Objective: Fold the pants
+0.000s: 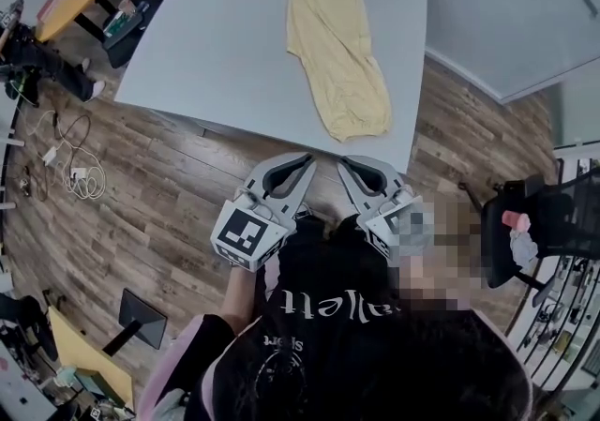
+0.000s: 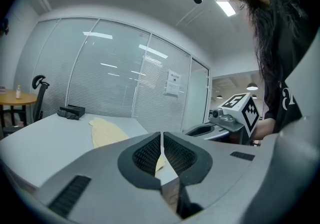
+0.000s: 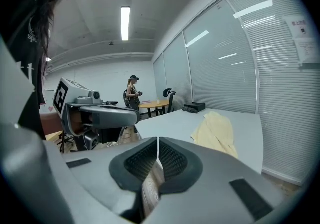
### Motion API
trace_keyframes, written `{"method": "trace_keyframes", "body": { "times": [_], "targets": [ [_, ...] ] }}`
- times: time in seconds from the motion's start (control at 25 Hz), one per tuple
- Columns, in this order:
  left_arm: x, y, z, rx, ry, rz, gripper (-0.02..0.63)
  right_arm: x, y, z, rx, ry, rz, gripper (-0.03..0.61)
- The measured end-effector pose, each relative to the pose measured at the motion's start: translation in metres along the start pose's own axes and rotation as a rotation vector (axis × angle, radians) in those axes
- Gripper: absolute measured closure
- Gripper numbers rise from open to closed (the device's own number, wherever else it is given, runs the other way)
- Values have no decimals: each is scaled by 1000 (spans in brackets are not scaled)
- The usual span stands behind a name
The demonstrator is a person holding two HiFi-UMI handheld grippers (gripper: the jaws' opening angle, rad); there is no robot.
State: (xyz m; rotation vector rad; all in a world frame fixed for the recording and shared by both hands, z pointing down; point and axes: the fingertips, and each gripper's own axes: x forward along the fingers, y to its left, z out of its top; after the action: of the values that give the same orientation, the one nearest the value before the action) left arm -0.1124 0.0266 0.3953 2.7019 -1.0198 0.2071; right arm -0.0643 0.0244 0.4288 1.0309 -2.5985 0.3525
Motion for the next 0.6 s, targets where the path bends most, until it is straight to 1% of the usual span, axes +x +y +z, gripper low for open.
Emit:
{"method": "trace_keyframes", "body": {
  "times": [0.24, 0.52, 0.6],
  "targets": [
    [16, -3, -10, -10, 33, -34, 577, -6, -20, -12, 48, 19, -47, 551],
    [35, -6, -21, 42, 75, -54, 577, -5, -64, -26, 75, 42, -112, 551],
    [39, -3, -27, 44, 94, -52, 577, -1, -77, -29, 79, 55, -127, 551]
  ]
}}
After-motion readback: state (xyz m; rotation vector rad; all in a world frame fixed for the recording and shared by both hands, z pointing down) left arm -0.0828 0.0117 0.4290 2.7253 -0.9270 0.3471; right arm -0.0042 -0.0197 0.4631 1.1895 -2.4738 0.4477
